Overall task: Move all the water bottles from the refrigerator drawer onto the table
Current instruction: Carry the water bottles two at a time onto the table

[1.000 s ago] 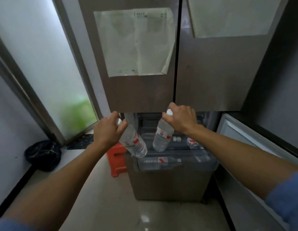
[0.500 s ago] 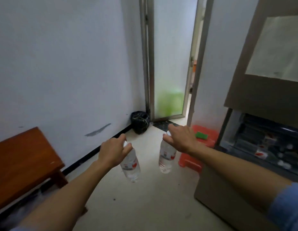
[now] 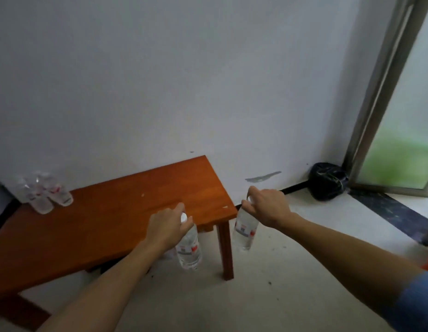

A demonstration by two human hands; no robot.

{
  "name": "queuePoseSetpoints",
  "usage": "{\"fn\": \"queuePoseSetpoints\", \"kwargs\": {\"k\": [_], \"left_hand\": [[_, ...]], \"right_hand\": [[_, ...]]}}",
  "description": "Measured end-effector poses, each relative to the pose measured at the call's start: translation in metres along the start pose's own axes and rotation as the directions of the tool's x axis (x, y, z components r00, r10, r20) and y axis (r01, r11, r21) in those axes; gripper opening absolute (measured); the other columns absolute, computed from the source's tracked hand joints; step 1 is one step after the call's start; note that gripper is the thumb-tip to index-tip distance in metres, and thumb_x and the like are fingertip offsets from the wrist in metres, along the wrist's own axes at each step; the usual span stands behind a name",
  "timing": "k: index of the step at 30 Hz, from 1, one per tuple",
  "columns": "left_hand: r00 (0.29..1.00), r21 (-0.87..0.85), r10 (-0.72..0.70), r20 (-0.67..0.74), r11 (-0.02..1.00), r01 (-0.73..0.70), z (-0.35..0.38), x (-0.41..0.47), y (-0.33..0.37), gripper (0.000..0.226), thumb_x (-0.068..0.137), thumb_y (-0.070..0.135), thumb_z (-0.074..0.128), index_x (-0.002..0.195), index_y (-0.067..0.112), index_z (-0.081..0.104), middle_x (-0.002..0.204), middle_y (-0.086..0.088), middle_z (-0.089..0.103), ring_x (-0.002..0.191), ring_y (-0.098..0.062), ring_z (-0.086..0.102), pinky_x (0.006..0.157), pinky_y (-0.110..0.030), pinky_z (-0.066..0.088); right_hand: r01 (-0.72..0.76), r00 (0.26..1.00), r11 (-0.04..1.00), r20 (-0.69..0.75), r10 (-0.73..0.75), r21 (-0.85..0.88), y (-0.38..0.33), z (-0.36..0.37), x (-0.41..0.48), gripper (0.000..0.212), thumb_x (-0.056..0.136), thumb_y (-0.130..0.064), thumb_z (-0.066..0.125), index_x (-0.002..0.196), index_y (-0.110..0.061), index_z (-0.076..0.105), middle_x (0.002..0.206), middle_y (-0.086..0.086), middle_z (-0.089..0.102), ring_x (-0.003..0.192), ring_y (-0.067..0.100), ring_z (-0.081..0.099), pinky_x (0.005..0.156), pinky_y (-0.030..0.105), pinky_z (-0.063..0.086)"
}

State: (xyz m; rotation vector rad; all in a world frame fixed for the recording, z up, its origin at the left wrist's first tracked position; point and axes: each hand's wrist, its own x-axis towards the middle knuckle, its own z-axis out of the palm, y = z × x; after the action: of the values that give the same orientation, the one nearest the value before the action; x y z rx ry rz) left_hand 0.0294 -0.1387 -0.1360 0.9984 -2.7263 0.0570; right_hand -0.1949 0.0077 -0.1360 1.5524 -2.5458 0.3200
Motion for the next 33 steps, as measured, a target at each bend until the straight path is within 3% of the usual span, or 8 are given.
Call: {"fn": "queuePoseSetpoints", "kwargs": {"k": [4, 8, 12, 16, 20, 25, 29, 33], "left_hand": [[0.984, -0.015, -0.175, 0.031, 0.984, 0.176, 0.012, -0.006, -0.081, 0.024, 0.095, 0.050, 0.043, 0.093, 0.026, 0.045, 0.073, 0.009, 0.053, 0.064, -0.010, 0.052, 0.057, -0.025, 0.038], [0.949, -0.005, -0.307, 0.065, 0.951, 0.308, 0.026, -0.005, -0.155, 0.024, 0.093, 0.050, 0.045, 0.090, 0.027, 0.046, 0.073, 0.009, 0.056, 0.065, -0.009, 0.056, 0.059, -0.026, 0.045], [0.888, 0.016, -0.453, 0.076, 0.891, 0.453, 0.029, 0.001, -0.222, 0.026, 0.093, 0.050, 0.046, 0.090, 0.025, 0.050, 0.073, 0.008, 0.058, 0.065, -0.009, 0.058, 0.063, -0.030, 0.053], [0.794, -0.006, -0.607, 0.029, 0.794, 0.607, 0.026, 0.001, -0.285, 0.025, 0.093, 0.049, 0.048, 0.089, 0.025, 0.048, 0.069, 0.008, 0.057, 0.061, -0.007, 0.057, 0.056, -0.023, 0.048], [0.682, -0.027, -0.732, 0.009, 0.681, 0.732, 0.026, -0.012, -0.345, 0.023, 0.092, 0.050, 0.049, 0.089, 0.028, 0.045, 0.071, 0.009, 0.056, 0.065, -0.006, 0.057, 0.062, -0.021, 0.047], [0.626, 0.002, -0.779, 0.036, 0.627, 0.779, 0.031, -0.023, -0.441, 0.023, 0.093, 0.049, 0.048, 0.087, 0.027, 0.046, 0.074, 0.008, 0.059, 0.067, -0.006, 0.058, 0.057, -0.016, 0.041], [0.631, 0.002, -0.774, 0.055, 0.632, 0.775, 0.038, -0.028, -0.529, 0.023, 0.093, 0.049, 0.048, 0.088, 0.026, 0.046, 0.074, 0.009, 0.058, 0.067, -0.007, 0.058, 0.057, -0.016, 0.039], [0.671, -0.010, -0.739, 0.062, 0.672, 0.740, 0.033, -0.031, -0.618, 0.023, 0.093, 0.049, 0.049, 0.095, 0.026, 0.046, 0.077, 0.008, 0.059, 0.067, -0.006, 0.056, 0.055, -0.017, 0.035]], "right_hand": [[0.158, 0.986, 0.986, 0.043, -0.160, 0.050, -0.065, 0.038, 0.070, 0.042, 0.094, -0.064, 0.036, 0.096, -0.025, 0.048, 0.075, -0.005, 0.060, 0.058, 0.010, 0.052, 0.049, 0.021, 0.032], [0.314, 0.945, 0.948, 0.079, -0.318, 0.058, -0.128, 0.073, 0.139, 0.033, 0.094, -0.056, 0.038, 0.087, -0.024, 0.042, 0.063, -0.009, 0.045, 0.053, 0.008, 0.044, 0.045, 0.021, 0.027], [0.455, 0.885, 0.888, 0.081, -0.459, 0.067, -0.197, 0.105, 0.210, 0.038, 0.096, -0.057, 0.035, 0.097, -0.021, 0.048, 0.067, -0.007, 0.048, 0.055, 0.010, 0.046, 0.045, 0.022, 0.030], [0.559, 0.822, 0.825, 0.072, -0.565, 0.089, -0.273, 0.127, 0.272, 0.042, 0.097, -0.058, 0.034, 0.105, -0.020, 0.050, 0.073, -0.005, 0.056, 0.060, 0.012, 0.053, 0.049, 0.024, 0.039], [0.637, 0.757, 0.760, 0.082, -0.648, 0.129, -0.351, 0.147, 0.307, 0.041, 0.097, -0.058, 0.034, 0.104, -0.020, 0.049, 0.078, -0.004, 0.060, 0.065, 0.014, 0.060, 0.056, 0.028, 0.050], [0.675, 0.716, 0.723, 0.106, -0.690, 0.149, -0.451, 0.181, 0.340, 0.040, 0.097, -0.057, 0.035, 0.102, -0.020, 0.049, 0.076, -0.005, 0.058, 0.064, 0.013, 0.058, 0.057, 0.028, 0.051], [0.675, 0.720, 0.727, 0.100, -0.686, 0.125, -0.532, 0.216, 0.366, 0.039, 0.097, -0.057, 0.036, 0.101, -0.020, 0.050, 0.072, -0.007, 0.053, 0.058, 0.010, 0.049, 0.047, 0.022, 0.034], [0.630, 0.750, 0.763, 0.142, -0.646, 0.144, -0.616, 0.238, 0.391, 0.040, 0.095, -0.058, 0.038, 0.104, -0.021, 0.052, 0.077, -0.006, 0.059, 0.063, 0.010, 0.058, 0.055, 0.024, 0.049]]}}
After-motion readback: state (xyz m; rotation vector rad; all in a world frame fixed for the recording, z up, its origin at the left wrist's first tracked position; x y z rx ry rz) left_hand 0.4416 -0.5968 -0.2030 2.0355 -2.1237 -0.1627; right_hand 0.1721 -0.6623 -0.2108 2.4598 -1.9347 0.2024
